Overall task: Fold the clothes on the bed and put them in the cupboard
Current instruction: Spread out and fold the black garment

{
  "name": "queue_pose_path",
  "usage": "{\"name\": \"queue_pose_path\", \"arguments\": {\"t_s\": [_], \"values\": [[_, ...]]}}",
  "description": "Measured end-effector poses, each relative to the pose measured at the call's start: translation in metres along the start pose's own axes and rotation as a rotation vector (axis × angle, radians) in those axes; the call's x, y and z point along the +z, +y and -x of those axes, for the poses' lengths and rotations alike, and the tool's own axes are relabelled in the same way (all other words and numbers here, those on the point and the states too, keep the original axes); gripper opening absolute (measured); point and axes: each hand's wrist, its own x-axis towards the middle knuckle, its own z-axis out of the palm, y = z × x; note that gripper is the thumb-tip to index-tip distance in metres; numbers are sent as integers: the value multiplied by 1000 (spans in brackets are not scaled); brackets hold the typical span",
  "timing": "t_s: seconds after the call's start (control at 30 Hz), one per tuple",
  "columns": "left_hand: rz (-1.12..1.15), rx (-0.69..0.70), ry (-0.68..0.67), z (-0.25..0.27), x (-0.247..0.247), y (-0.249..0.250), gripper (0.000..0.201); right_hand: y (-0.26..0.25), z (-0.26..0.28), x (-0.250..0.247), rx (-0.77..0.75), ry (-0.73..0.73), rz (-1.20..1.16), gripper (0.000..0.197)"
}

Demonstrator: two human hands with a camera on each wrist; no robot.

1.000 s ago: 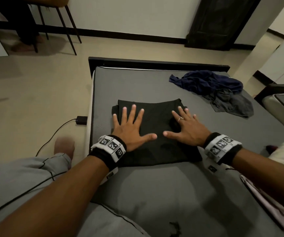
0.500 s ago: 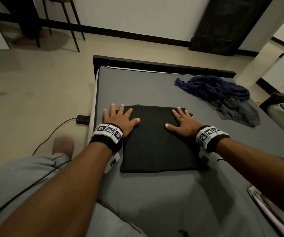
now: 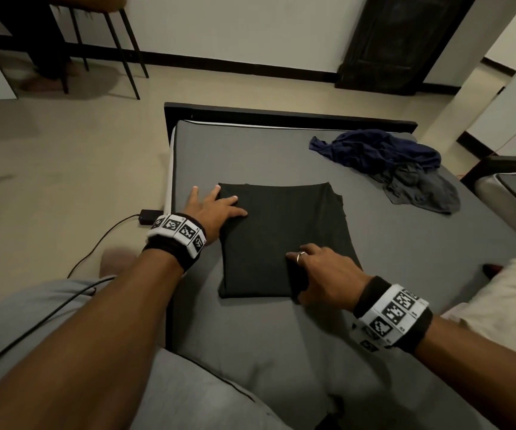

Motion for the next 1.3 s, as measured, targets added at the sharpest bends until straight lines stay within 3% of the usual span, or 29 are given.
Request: {"name": "queue_pose_path", "arguments": {"t_s": [0.2,0.4,0.57,0.73,0.8,0.87,0.9,0.97,1.0,1.07,1.1,1.17,1.23,1.3], "values": [[-193,104,168,-3,5,-1,60,18,9,16,4,136,133,71],[-211,173,205,12,2,7,41,63,7,29,128,253,239,40],[-178,376,195,33,-13,42,30,123,-17,15,123,369,395,17],[-111,512,63,60,-21,117,30,151,-22,-12,242,265,466,27],[-100,543,77,64,-18,135,28,137,-11,-19,183,315,408,28],[-37,556,65,65,-17,143,28,110,8,-22,93,342,203,30],[8,551,39,65,-15,142,35,95,19,-19,57,315,77,31],[10,511,-32,63,-10,135,67,63,45,-9,34,196,-63,32],[-31,467,-65,63,-8,130,81,49,56,-1,53,131,-83,39],[-85,368,-109,64,-6,123,93,26,75,15,115,45,-79,70],[-89,336,-121,65,-6,121,91,18,81,24,144,36,-56,87],[-91,315,-123,66,-8,121,77,5,83,38,190,58,-6,101],[-119,316,-79,67,-9,125,58,-8,78,48,237,103,8,100],[-162,313,-17,69,-9,129,47,-22,70,56,282,148,7,85]]}}
